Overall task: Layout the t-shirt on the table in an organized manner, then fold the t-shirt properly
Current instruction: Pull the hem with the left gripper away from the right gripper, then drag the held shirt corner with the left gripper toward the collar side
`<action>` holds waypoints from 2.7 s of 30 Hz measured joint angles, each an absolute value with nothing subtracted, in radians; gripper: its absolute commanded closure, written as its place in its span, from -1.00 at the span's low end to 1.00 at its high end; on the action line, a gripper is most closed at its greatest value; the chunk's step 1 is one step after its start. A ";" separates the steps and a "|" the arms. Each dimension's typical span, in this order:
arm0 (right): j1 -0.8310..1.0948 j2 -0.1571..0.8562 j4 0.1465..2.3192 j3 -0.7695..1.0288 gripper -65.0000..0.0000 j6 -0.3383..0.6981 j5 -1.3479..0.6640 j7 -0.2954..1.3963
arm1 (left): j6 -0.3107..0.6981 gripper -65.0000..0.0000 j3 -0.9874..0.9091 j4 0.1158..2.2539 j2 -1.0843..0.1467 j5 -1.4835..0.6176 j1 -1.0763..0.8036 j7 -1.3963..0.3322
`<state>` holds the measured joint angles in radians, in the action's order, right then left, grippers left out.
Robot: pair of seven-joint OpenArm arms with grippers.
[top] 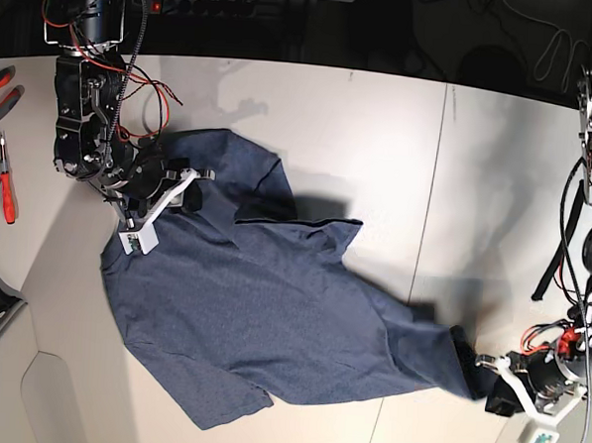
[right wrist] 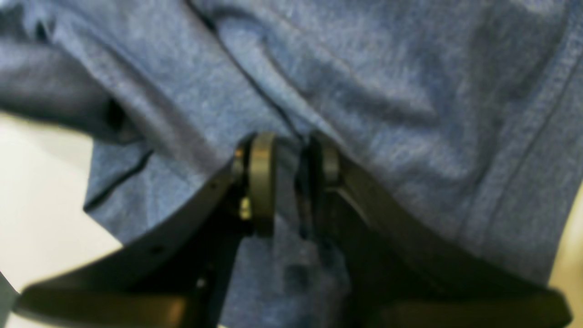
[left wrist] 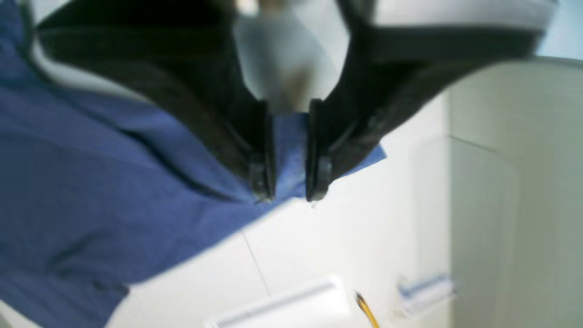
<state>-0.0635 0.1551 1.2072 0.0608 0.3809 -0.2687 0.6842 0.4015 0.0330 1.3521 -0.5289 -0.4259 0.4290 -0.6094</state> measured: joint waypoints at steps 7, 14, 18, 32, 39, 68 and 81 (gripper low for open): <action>-0.064 0.155 1.207 0.061 0.56 0.380 -0.268 0.684 | 0.467 0.51 0.034 1.353 -0.529 -0.483 0.251 -0.635; -0.064 0.155 1.207 0.061 0.56 0.380 -0.268 0.684 | 0.429 0.19 0.033 1.325 -0.513 -0.239 0.165 -0.322; -0.064 0.155 1.207 0.061 0.56 0.379 -0.269 0.684 | 0.397 0.17 0.033 1.230 -0.509 -0.126 0.199 -0.202; -0.064 0.161 1.207 0.062 0.56 0.378 -0.262 0.682 | 0.350 0.17 0.296 0.511 -0.465 0.025 0.663 -0.053; -0.064 0.161 1.207 0.062 0.56 0.378 -0.262 0.682 | 0.189 0.17 0.465 0.315 -0.327 0.174 0.676 0.093; -0.069 0.249 1.211 0.062 0.56 0.351 -0.065 0.676 | 0.141 0.17 0.545 0.994 -0.612 0.005 0.361 -0.187; -0.070 0.249 1.211 0.062 0.56 0.350 -0.062 0.673 | 0.360 0.56 0.544 0.797 -0.612 -0.068 0.460 -0.105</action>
